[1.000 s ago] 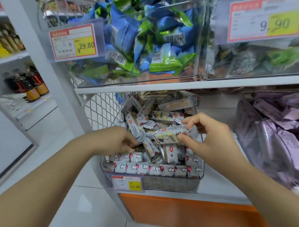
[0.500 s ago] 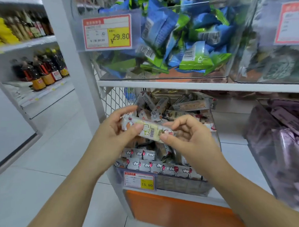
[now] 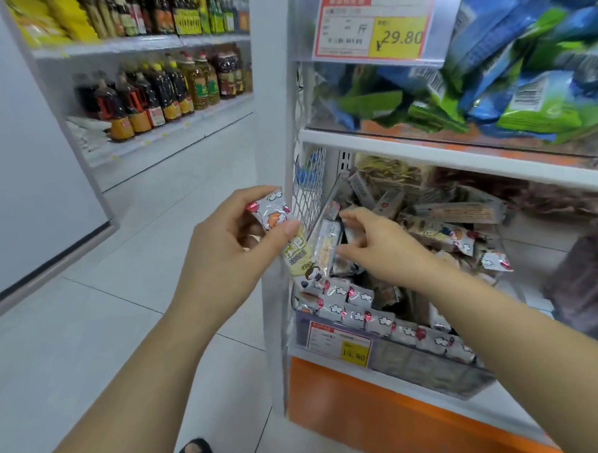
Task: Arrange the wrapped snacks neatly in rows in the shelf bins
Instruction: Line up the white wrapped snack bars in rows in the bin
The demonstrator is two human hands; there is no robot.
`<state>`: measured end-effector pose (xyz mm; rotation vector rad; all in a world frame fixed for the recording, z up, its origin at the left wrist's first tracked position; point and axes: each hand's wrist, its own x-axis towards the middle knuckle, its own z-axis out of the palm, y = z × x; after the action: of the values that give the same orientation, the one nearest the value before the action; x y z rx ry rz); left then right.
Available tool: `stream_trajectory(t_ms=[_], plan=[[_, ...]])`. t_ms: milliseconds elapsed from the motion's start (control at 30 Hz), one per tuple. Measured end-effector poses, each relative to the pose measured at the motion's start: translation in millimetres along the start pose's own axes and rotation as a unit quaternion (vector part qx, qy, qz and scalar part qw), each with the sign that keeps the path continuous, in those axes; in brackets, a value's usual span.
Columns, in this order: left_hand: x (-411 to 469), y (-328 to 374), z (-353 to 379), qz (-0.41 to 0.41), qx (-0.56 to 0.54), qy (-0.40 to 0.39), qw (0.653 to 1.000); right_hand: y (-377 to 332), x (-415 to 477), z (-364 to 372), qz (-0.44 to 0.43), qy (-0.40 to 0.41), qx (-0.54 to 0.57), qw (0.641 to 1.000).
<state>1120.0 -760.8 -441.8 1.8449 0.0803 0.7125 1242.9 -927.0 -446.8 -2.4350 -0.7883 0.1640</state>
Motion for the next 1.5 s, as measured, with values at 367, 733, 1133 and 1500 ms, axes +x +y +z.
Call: stream_trajectory(t_ms=[367,733,1133,1500], plan=[[-1,-5,-8,0.018,0.030,-0.001,0.999,-13,32,15,0.003,-0.043,-0.130,0.991],[-4,-2,0,0.025,0.032,-0.016,0.999,-3,3,16,-0.043,-0.002,-0.044,0.998],[-5,-7,10,0.029,0.049,-0.012,0.998,52,-36,-32,0.005,0.412,0.018,0.911],[-3,-13,10,0.052,0.089,-0.005,0.995,74,-8,-39,0.064,0.334,-0.261,0.904]])
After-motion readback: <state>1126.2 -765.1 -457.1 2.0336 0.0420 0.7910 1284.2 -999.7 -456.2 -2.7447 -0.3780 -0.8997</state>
